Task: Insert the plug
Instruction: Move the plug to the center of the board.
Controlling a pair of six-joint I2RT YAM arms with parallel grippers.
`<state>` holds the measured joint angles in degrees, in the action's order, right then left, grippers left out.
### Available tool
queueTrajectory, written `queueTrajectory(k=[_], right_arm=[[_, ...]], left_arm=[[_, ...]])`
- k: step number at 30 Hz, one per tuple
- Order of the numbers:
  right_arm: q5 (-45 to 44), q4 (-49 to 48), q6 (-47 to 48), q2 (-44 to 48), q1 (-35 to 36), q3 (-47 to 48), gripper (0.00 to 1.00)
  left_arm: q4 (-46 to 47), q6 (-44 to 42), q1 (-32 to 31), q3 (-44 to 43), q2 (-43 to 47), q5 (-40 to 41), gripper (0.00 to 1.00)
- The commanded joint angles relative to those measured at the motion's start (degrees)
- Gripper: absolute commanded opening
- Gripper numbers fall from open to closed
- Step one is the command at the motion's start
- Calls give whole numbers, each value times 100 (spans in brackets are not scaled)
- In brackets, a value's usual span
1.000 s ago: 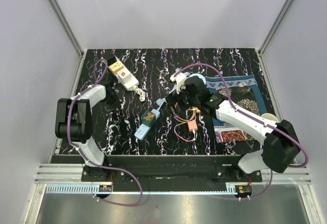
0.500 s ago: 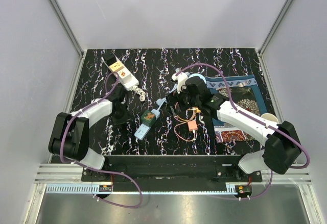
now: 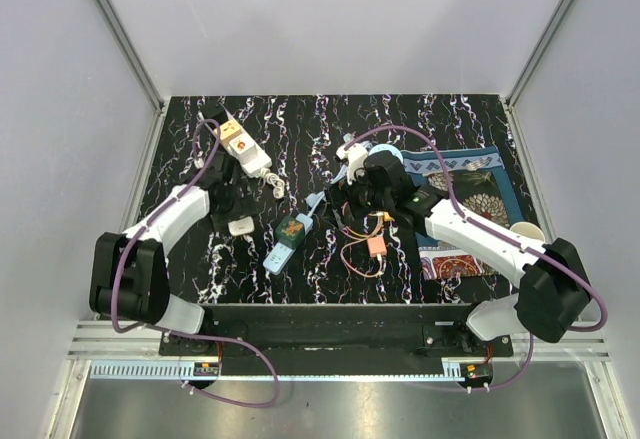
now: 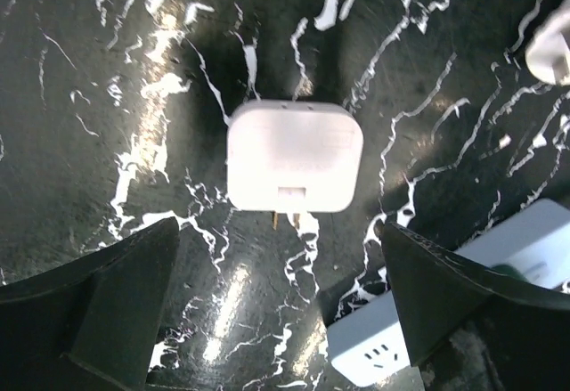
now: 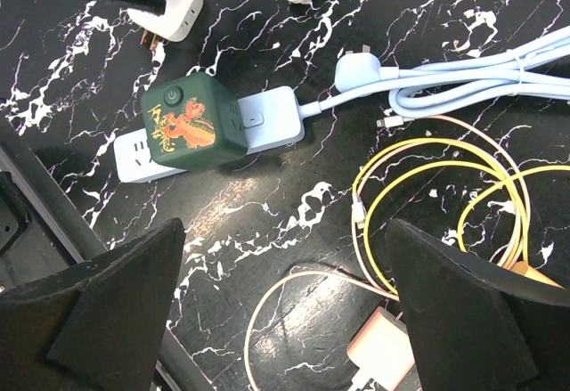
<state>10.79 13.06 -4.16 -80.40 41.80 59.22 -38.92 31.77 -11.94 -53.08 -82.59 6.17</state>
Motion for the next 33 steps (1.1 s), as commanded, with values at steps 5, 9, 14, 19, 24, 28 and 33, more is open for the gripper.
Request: queueTrajectory(k=[5, 9, 14, 19, 24, 28, 33], right_arm=[[90, -269, 38, 279, 91, -42, 100], [73, -260, 65, 271, 100, -42, 100], [117, -269, 74, 200, 91, -16, 100], [152, -243, 91, 139, 91, 2, 100], [266, -242, 109, 121, 100, 19, 100], [292, -242, 153, 130, 100, 2, 100], [354, -242, 162, 183, 109, -7, 100]], left_arm=[[507, -48, 219, -159, -644, -248, 99], [674, 127, 219, -36, -768, -476, 99], [956, 286, 96, 157, -697, -890, 99], [1254, 654, -369, 289, -654, -1241, 98], [1335, 1015, -704, 421, -118, -1268, 98], [1018, 735, -686, 334, 321, -541, 98], [754, -494, -292, 0, 165, 112, 93]])
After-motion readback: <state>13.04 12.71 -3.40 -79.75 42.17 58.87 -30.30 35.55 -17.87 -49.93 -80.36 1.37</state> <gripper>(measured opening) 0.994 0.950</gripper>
